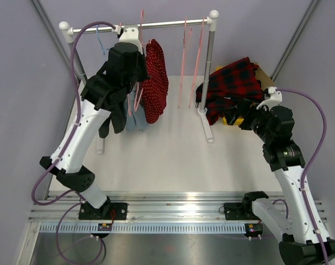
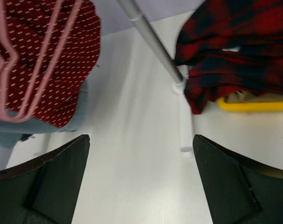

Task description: Remove the skirt from the hanger

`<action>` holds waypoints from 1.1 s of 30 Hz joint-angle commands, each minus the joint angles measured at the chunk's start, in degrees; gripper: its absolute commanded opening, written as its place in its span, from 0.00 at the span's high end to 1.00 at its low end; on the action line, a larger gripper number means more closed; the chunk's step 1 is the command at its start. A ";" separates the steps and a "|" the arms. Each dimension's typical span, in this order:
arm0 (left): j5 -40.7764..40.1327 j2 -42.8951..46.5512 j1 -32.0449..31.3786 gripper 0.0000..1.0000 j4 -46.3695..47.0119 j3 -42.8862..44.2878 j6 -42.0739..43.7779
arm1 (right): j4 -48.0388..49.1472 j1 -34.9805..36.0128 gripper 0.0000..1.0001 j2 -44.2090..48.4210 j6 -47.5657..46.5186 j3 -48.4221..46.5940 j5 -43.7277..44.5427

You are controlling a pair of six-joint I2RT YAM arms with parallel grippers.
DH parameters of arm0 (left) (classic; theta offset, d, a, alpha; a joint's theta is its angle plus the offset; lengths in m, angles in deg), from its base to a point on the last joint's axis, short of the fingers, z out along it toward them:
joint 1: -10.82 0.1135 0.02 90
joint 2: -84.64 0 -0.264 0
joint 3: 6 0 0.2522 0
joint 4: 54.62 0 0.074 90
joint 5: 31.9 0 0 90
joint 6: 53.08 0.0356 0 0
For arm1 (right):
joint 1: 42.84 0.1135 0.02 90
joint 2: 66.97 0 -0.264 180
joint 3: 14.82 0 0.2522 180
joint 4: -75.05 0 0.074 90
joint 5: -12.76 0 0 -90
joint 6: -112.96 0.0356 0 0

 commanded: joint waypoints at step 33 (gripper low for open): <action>-0.32 18.74 -7.34 1.00 1.40 -0.52 -4.61 | 3.27 56.03 0.01 -39.90 -18.86 -46.36 27.25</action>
